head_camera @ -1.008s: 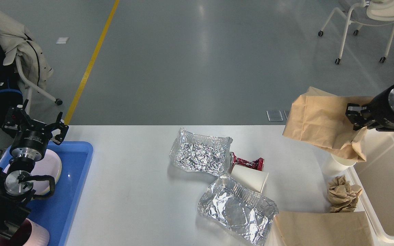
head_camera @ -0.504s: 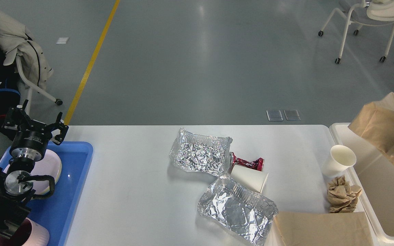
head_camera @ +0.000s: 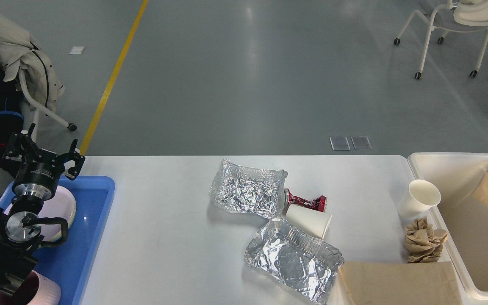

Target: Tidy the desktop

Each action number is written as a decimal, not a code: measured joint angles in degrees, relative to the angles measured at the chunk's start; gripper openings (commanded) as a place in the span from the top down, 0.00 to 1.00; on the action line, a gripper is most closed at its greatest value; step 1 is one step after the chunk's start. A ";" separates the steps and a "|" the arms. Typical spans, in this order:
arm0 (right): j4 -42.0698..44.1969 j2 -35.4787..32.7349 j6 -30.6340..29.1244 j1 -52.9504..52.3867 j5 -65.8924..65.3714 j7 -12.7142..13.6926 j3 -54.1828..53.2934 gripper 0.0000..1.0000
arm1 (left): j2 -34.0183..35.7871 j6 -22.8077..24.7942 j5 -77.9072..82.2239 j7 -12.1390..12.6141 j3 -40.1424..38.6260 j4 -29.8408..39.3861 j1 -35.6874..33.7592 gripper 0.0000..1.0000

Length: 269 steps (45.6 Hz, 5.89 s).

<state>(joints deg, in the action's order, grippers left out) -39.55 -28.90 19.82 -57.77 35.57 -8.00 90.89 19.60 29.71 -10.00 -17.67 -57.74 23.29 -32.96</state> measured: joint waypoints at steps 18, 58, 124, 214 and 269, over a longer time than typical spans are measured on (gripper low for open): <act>12.22 0.63 -1.72 10.79 -0.20 1.03 -9.04 0.00 | 0.00 0.00 -0.02 0.00 0.00 0.00 0.00 0.02; 25.09 -7.49 -38.79 -8.29 -11.99 1.67 -9.17 0.00 | 0.00 0.00 -0.02 0.00 0.00 0.00 0.00 0.02; -52.24 26.35 -59.76 -80.50 -26.42 1.75 -13.99 0.00 | 0.00 0.00 -0.01 0.00 0.00 0.00 0.01 0.02; -57.69 10.69 -20.39 -26.00 16.00 -2.10 -15.20 0.50 | -0.08 0.00 0.00 0.00 -0.08 0.00 -0.03 0.02; -60.46 9.43 -18.58 -32.34 -0.03 -3.85 0.73 1.00 | -0.09 0.00 -0.03 0.00 -0.04 0.00 0.00 0.02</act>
<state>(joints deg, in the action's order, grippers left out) -100.01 -19.46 1.24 -90.11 35.54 -11.85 91.62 19.51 29.71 -10.03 -17.67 -57.79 23.29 -32.96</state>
